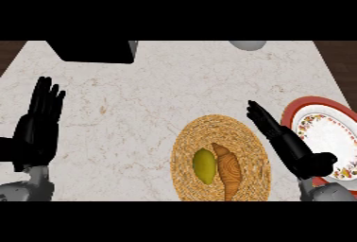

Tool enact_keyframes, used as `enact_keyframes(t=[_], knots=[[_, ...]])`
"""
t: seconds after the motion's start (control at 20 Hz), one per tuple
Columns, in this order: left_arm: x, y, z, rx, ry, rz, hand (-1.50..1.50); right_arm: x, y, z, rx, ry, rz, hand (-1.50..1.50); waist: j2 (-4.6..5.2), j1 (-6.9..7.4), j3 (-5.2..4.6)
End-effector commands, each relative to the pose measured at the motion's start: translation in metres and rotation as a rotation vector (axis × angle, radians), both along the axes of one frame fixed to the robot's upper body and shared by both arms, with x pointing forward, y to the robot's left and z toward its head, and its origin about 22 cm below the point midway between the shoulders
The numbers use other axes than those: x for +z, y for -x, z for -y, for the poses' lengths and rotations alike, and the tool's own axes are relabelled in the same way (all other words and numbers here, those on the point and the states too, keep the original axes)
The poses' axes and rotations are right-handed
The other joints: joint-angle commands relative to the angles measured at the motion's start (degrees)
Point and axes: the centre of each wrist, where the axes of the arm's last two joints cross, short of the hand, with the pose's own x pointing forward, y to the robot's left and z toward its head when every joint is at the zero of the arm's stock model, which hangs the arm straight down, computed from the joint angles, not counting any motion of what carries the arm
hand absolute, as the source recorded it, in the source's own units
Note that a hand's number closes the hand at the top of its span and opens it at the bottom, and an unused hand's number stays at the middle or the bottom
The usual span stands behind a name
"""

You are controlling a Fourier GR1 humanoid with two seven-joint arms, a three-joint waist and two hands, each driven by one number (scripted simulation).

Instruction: Pick the croissant from the placemat and place it in the plate

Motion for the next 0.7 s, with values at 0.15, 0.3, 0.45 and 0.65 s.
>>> enact_keyframes(t=[0.15, 0.3, 0.45, 0.65], knots=[[-0.042, 0.012, 0.003, -0.032, -0.101, -0.241, 0.0, 0.046, -0.006, -0.05, 0.271, -0.005, 0.024, 1.5, 1.39, -0.8, 2.38], [-0.058, 0.021, 0.0, -0.043, -0.115, -0.336, 0.0, 0.113, -0.032, -0.017, 0.262, 0.53, 0.388, 1.5, -2.02, -0.62, 0.38], [-0.069, 0.026, 0.004, -0.057, -0.131, -0.403, 0.0, 0.138, -0.031, -0.014, 0.243, 0.799, 0.636, 1.5, -0.82, -2.18, 1.93], [-0.073, 0.028, 0.017, -0.078, -0.132, -0.415, 0.0, 0.013, 0.001, -0.015, -0.026, 0.295, 0.302, 1.5, 1.92, -1.74, 2.78]])
